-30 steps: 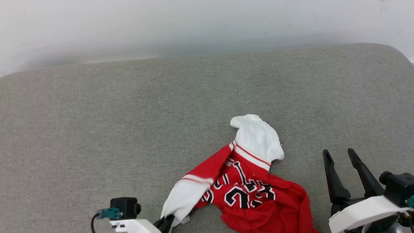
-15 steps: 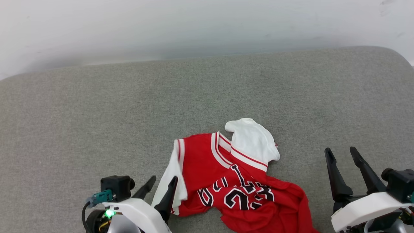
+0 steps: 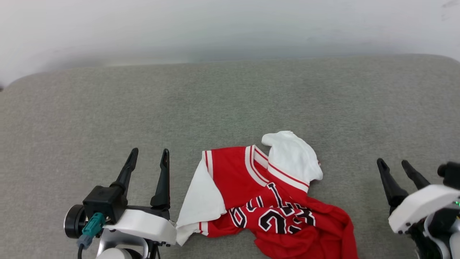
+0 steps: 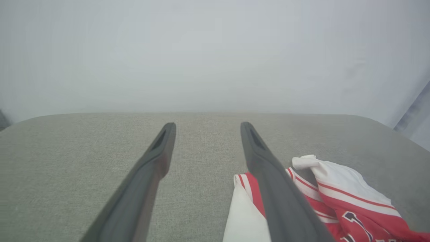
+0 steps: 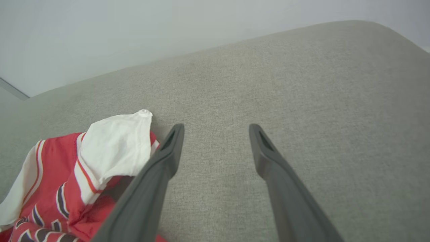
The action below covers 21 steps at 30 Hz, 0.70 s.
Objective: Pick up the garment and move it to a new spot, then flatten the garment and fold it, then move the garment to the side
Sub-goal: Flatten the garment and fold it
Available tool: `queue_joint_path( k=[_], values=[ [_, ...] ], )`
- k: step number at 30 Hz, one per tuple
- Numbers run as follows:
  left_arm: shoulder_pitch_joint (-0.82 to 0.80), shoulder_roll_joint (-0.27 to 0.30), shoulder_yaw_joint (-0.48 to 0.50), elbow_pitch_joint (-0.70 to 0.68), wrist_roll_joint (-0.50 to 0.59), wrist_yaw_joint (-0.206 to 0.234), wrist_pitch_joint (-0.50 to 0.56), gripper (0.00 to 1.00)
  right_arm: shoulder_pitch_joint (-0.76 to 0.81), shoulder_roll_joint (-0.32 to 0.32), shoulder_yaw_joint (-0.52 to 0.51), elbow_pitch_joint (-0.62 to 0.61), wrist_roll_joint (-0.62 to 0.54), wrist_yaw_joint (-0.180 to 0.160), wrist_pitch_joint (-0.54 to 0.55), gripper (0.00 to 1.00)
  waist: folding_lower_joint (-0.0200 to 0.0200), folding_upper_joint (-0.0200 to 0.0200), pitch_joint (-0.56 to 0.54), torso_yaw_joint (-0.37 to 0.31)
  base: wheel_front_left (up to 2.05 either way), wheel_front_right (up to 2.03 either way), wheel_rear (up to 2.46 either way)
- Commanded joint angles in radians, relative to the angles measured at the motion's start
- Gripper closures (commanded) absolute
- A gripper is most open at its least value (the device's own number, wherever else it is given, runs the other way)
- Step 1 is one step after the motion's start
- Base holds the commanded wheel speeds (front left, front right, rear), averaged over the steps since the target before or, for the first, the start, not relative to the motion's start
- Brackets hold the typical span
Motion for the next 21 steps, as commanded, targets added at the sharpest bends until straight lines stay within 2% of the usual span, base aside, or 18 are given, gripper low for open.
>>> queue_joint_path(
  k=[1,3,9,12,21],
  values=[
    [-0.007,-0.008,0.005,-0.009,0.013,0.008,-0.017,0.0,-0.049,-0.029,0.02,0.038,0.026,0.0,0.034,0.0,0.0,0.0,0.018,0.028,0.0,0.0,0.0],
    [-0.01,-0.01,0.005,-0.011,0.016,0.012,-0.023,0.0,-0.077,-0.048,0.036,0.061,0.041,0.0,0.054,0.0,0.0,0.0,0.024,0.037,0.0,0.0,0.0],
    [-0.033,-0.038,0.002,-0.017,0.026,0.008,-0.048,0.0,-0.259,-0.151,0.166,0.197,0.14,0.0,0.222,0.0,0.0,0.0,0.083,0.094,0.0,0.0,0.0],
    [-0.054,-0.052,0.003,-0.006,0.027,-0.002,-0.055,0.0,-0.349,-0.178,0.229,0.263,0.171,0.0,0.308,0.0,0.0,0.0,0.115,0.124,0.0,0.0,0.0],
    [-0.09,-0.095,0.002,0.034,0.035,-0.035,-0.068,0.0,-0.529,-0.204,0.401,0.42,0.22,0.0,0.446,0.0,0.0,0.0,0.176,0.168,0.0,0.0,0.0]
  ],
)
